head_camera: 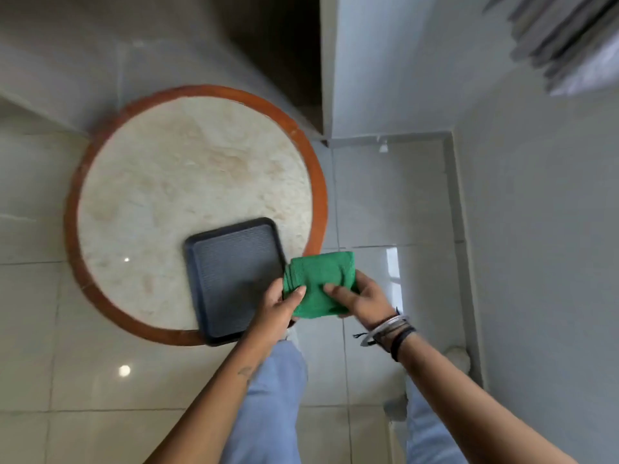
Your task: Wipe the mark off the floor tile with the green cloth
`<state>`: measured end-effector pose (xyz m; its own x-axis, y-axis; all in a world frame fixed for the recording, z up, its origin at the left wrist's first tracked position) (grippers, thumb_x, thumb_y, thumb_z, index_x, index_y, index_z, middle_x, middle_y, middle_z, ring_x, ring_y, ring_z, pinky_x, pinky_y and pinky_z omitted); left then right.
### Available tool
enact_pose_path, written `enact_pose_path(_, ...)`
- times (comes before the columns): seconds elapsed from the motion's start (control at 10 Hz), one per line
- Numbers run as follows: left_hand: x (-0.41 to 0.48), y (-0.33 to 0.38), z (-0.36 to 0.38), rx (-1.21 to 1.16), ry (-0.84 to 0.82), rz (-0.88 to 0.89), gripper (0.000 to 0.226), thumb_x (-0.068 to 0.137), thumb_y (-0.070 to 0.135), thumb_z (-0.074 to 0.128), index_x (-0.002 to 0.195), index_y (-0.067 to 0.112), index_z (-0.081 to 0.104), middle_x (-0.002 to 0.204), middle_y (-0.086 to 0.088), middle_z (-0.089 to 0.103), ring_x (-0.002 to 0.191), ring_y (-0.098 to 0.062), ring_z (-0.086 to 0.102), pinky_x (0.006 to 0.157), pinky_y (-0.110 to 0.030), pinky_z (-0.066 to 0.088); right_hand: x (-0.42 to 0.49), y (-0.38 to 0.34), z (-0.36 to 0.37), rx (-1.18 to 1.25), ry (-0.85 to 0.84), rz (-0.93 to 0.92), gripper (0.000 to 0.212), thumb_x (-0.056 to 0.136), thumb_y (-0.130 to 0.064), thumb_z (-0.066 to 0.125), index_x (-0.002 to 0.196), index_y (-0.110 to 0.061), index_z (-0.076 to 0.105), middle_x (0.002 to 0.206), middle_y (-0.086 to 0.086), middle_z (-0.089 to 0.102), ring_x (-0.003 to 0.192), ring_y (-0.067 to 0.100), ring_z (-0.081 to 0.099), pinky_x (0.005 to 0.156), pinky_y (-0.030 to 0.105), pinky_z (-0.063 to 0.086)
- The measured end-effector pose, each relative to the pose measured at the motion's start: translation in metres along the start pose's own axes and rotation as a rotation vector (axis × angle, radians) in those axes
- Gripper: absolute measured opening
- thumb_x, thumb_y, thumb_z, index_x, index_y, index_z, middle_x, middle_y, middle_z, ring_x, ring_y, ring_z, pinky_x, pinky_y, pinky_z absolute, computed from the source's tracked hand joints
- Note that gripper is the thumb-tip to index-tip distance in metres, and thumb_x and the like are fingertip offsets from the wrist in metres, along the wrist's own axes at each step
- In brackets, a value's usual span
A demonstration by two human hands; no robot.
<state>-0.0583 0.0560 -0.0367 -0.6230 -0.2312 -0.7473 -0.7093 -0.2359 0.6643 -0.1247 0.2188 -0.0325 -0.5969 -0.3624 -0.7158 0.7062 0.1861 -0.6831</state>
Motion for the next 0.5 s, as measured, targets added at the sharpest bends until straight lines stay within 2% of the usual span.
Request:
enact_pose_path(0.1,-0.011,-0.008,-0.057,0.129,0.247,0.015,0.004,0.091,0.010,0.062,0.095,0.010,0.062,0.084,-0.009,0.068,0.080,-0.025,0.064,0.068,-0.037,0.054,0.013,0.011,0.073,-0.437,0.137,-0.063,0.027,0.080,-0.009,0.074,0.104,-0.006,0.062,0.103,0.016,0.068,0.092,0.031,0.066,0.081,0.037,0.057)
enact_pose_path(0.2,-0.008,-0.016,-0.081,0.330,0.381,0.013,0.012,0.089,0.017,0.066,0.080,0.013,0.058,0.068,-0.001,0.060,0.070,-0.024,0.058,0.055,-0.030,0.043,0.026,0.022,0.108,-0.564,0.221,-0.058,0.028,0.077,-0.016,0.075,0.099,-0.008,0.060,0.099,0.015,0.069,0.091,0.033,0.066,0.079,0.041,0.057)
enact_pose_path(0.3,0.003,-0.027,-0.094,0.531,0.443,-0.026,0.028,0.086,0.023,0.069,0.068,0.014,0.049,0.062,-0.005,0.055,0.062,-0.025,0.050,0.050,-0.029,0.031,0.038,0.032,0.132,-0.912,0.293,0.002,0.033,0.077,-0.020,0.070,0.104,-0.009,0.056,0.107,0.015,0.066,0.098,0.035,0.060,0.078,0.040,0.052)
enact_pose_path(0.4,0.009,-0.020,-0.092,0.633,0.453,-0.086,0.026,0.084,0.025,0.071,0.072,0.011,0.052,0.077,-0.015,0.067,0.064,-0.027,0.055,0.051,-0.028,0.035,0.039,0.028,0.131,-1.173,0.342,-0.010,0.034,0.079,-0.016,0.064,0.112,-0.011,0.056,0.115,0.012,0.060,0.106,0.033,0.053,0.083,0.041,0.048)
enact_pose_path(0.5,-0.005,-0.001,-0.085,0.831,0.550,-0.050,0.041,0.082,0.028,0.072,0.111,0.004,0.057,0.112,-0.019,0.065,0.097,-0.037,0.063,0.072,-0.040,0.050,0.008,0.008,0.116,-1.094,0.415,-0.046,0.032,0.084,-0.015,0.057,0.116,-0.013,0.058,0.115,0.010,0.056,0.107,0.029,0.052,0.087,0.039,0.049)
Point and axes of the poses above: each hand's wrist, its own x-axis towards the middle knuckle, its own z-axis out of the palm, y = z × x, the point moved 1 cm from there along x, towards the middle knuckle
